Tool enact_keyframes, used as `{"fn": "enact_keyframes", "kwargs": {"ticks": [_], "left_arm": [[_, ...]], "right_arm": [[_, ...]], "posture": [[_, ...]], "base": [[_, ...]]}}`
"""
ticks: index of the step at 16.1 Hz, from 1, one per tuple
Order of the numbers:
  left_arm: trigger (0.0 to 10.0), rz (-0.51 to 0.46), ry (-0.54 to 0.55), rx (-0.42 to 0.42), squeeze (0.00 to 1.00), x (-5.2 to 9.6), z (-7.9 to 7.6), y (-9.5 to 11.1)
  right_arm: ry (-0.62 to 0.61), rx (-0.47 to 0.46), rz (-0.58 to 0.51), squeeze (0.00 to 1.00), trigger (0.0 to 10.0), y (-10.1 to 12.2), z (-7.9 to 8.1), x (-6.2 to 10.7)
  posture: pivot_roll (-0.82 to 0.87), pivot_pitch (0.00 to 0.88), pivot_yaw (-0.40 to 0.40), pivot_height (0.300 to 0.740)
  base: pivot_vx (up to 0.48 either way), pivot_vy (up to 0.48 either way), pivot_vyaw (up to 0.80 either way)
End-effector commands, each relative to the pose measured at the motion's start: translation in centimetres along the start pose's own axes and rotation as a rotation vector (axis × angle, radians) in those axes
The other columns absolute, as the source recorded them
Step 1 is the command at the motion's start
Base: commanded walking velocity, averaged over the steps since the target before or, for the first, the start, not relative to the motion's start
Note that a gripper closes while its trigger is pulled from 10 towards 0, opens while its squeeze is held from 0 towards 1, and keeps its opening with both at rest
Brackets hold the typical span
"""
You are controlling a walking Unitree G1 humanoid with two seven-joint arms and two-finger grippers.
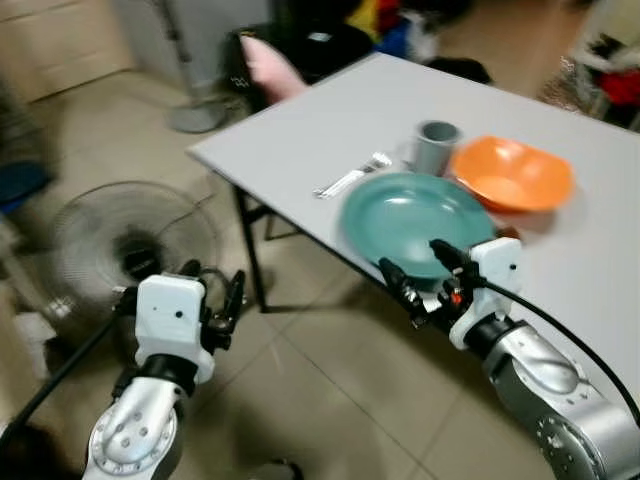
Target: Setting the table
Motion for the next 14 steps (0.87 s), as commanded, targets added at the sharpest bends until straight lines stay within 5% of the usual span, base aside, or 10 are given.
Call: {"fn": "enact_keyframes", "kwargs": {"ticks": [1, 14], "left_arm": [[10.0, -0.003, -0.010, 0.013, 0.00, 0.18, -0.31, 0.16], [10.0, 0.003, -0.011, 0.033, 0.00, 0.25, -0.26, 0.32]], "right_arm": [[-0.003, 0.004, 0.001, 1.00, 10.0, 0.05, -0.21, 0.15], [-0.001, -0.014, 0.001, 1.00, 10.0, -0.01, -0.24, 0.16]], "posture": [[-0.06, 0.067, 0.057, 0.740], [-0.06, 0.074, 0.051, 0.740]], "base": [[0.000, 0.000, 0.80], [0.000, 0.000, 0.80]]}}
Point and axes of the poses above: a point about 5 cm out from each wrist's last joint towards the gripper, its own x axis pointing back from the gripper into the wrist, its own y axis along the axis of the wrist's last joint, z = x × y, the point moved 3 cm from there along -x, pointing out of the wrist towards the gripper, and after that the axes turned 4 degrees about -x, right-handed, at the moved point
